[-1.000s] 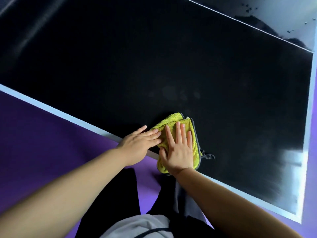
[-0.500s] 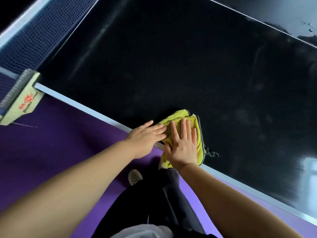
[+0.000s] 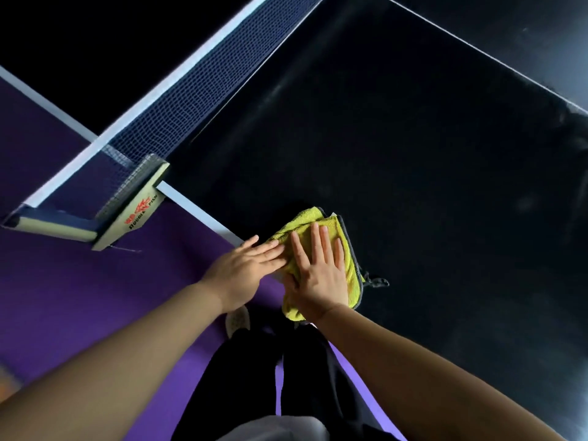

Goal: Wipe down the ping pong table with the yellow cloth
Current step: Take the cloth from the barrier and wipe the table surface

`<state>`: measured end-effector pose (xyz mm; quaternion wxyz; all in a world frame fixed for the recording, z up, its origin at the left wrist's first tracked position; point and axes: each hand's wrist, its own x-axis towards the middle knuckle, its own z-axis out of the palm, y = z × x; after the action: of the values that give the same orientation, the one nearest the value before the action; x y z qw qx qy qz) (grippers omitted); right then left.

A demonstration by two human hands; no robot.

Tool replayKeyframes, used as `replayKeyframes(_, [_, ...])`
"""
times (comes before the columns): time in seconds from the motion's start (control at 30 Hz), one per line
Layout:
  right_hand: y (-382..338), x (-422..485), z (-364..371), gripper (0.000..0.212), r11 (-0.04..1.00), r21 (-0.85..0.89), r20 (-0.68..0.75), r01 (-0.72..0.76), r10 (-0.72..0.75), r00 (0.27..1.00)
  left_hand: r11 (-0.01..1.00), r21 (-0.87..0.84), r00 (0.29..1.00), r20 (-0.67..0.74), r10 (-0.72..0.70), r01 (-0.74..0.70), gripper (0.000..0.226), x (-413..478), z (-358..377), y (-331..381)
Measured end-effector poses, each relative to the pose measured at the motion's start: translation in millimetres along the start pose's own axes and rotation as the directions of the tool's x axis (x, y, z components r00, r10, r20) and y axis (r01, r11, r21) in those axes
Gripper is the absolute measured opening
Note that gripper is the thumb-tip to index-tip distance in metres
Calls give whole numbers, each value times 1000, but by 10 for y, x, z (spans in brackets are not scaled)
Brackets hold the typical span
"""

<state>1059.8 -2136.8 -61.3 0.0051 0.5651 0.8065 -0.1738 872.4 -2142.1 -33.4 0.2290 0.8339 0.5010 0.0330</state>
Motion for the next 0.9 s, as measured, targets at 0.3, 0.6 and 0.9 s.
replayKeyframes(0.3, [-1014, 1063, 88, 73, 993, -13, 33, 114, -113, 993, 974, 209, 995, 24, -98, 91, 58, -292, -391, -1231])
replayKeyframes(0.6, [-1789, 1952, 111, 69, 986, -52, 73, 158, -154, 985, 908, 323, 964, -77, -256, 267, 50, -349, -697, -1922])
replayKeyframes(0.9, [-1694, 1918, 186, 73, 989, -19, -5, 145, -145, 989, 936, 317, 988, -34, -150, 153, 52, -266, -718, -1962])
